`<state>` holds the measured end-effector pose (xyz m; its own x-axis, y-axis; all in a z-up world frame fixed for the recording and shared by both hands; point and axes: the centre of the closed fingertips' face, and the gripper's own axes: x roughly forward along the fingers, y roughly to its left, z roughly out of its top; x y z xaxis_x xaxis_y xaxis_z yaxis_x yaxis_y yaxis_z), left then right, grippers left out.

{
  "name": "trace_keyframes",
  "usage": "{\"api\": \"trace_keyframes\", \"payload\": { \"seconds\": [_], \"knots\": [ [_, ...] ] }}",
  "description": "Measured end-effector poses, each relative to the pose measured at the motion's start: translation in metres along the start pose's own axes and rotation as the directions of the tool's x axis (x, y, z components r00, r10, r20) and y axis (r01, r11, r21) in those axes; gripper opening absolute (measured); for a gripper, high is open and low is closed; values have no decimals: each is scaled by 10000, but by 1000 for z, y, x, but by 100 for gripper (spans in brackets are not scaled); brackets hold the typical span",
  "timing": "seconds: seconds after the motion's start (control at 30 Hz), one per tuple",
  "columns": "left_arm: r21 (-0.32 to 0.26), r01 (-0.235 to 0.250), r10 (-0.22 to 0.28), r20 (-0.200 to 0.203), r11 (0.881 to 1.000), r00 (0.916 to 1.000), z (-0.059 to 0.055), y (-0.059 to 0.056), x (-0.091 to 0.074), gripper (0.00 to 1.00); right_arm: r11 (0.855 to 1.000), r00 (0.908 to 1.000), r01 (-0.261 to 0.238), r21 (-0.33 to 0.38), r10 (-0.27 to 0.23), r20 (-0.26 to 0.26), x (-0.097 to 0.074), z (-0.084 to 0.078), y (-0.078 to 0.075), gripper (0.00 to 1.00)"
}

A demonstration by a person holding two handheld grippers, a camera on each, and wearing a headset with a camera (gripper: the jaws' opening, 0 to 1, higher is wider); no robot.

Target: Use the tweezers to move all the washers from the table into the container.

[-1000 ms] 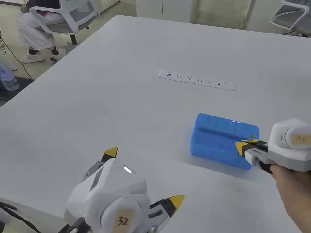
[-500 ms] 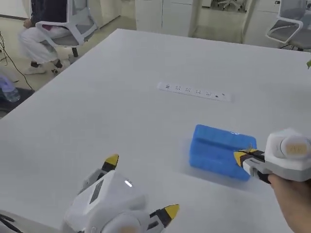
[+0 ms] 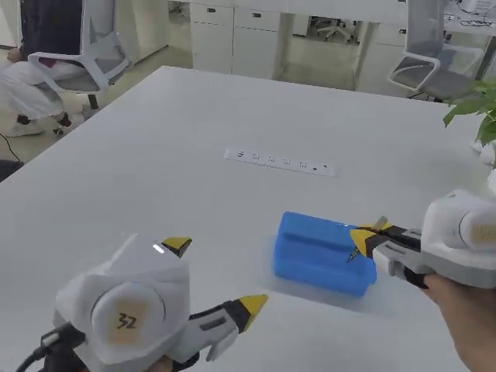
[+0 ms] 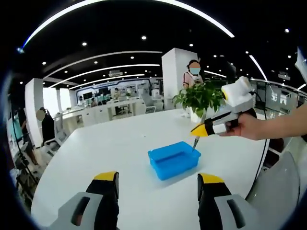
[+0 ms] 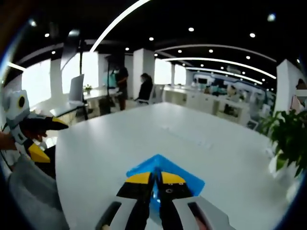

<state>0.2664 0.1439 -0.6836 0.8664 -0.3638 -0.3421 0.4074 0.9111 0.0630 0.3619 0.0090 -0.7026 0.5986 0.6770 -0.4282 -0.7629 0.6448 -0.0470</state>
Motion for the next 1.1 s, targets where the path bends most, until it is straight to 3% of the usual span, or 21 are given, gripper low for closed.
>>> {"api": "trace_keyframes", "payload": {
  "seconds": [0.07, 0.13, 0.2, 0.23, 0.3, 0.37, 0.5, 0.53, 0.57, 0.6, 0.63, 0.67, 0.7, 0.73, 0.8, 0.83, 0.87, 0.93, 1.0, 1.07, 1.1],
  "knots": [
    [15, 367, -368, 535, 9993, 9979, 18, -5, 1, 55, 9984, 9994, -331, -456, 327, -95, -7, 1, 12, 2],
    [75, 1124, -1127, 611, 9936, 9918, 32, -16, 2, 47, 9921, 9964, -829, -943, 806, -274, -11, 1, 26, 2],
    [223, 2027, -2036, 552, 9790, 9775, 42, -29, 3, 42, 9879, 9942, -1067, -1126, 1045, -247, -15, 4, 37, 2],
    [632, 2519, -2551, 479, 9657, 9657, 47, -37, 5, 40, 9822, 9898, -1421, -1231, 1395, -293, -17, 6, 47, 2],
    [1317, 2980, -3042, 297, 9454, 9521, 51, -45, 6, 34, 9752, 9874, -1581, -1549, 1567, -217, -21, 11, 56, 2],
    [2148, 3061, -3217, 410, 9275, 9460, 60, -50, 8, 28, 9572, 9845, -1751, -2303, 1716, -351, -27, 14, 65, 2],
    [2160, 4254, -4404, 241, 8788, 8975, 64, -75, 10, 21, 9409, 9741, -2257, -2525, 2207, -482, -33, 16, 82, 2],
    [2103, 4642, -4793, 244, 8604, 8773, 66, -84, 9, 19, 9305, 9661, -2583, -2596, 2499, -656, -34, 14, 88, 2],
    [2153, 4786, -4972, 387, 8512, 8668, 69, -88, 9, 16, 9242, 9610, -2764, -2636, 2641, -819, -34, 11, 90, 2],
    [2272, 5111, -5326, 412, 8289, 8454, 71, -95, 7, 13, 9140, 9546, -2974, -2760, 2795, -1031, -35, 7, 94, 2],
    [2351, 5297, -5514, 336, 8150, 8335, 71, -100, 7, 10, 9099, 9517, -3065, -2796, 2875, -1077, -35, 5, 96, 2],
    [2368, 5340, -5554, 295, 8116, 8311, 71, -102, 8, 11, 9052, 9476, -3186, -2814, 2975, -1162, -36, 3, 98, 2],
    [2438, 5518, -5726, 178, 7975, 8196, 70, -106, 8, 11, 8976, 9404, -3387, -2820, 3134, -1320, -37, -1, 102, 2],
    [2488, 5834, -5995, -132, 7732, 8002, 66, -112, 8, 11, 8908, 9351, -3529, -2862, 3251, -1411, -38, -3, 104, 2],
    [2516, 6233, -6343, -452, 7405, 7718, 60, -118, 8, 11, 8799, 9246, -3787, -2872, 3455, -1605, -40, -8, 108, 2],
    [2565, 6233, -6353, -437, 7387, 7710, 60, -119, 9, 11, 8758, 9208, -3871, -2884, 3510, -1702, -40, -11, 109, 2],
    [2638, 6321, -6458, -427, 7286, 7623, 60, -120, 9, 10, 8714, 9183, -3930, -2936, 3552, -1747, -41, -13, 110, 2],
    [2545, 6751, -6861, -571, 6925, 7253, 59, -127, 7, 7, 8602, 9092, -4135, -2985, 3728, -1854, -43, -15, 114, 2],
    [2611, 6999, -7121, -613, 6648, 6994, 59, -131, 6, 6, 8505, 9023, -4281, -3054, 3831, -1979, -44, -17, 117, 2],
    [2820, 7182, -7264, -953, 6361, 6807, 54, -134, 6, 5, 8416, 8946, -4435, -3082, 3948, -2092, -46, -19, 118, 2],
    [3073, 7299, -7335, -1279, 6106, 6675, 48, -136, 6, 4, 8363, 8900, -4524, -3098, 4014, -2161, -46, -20, 119, 3]
  ]
}}
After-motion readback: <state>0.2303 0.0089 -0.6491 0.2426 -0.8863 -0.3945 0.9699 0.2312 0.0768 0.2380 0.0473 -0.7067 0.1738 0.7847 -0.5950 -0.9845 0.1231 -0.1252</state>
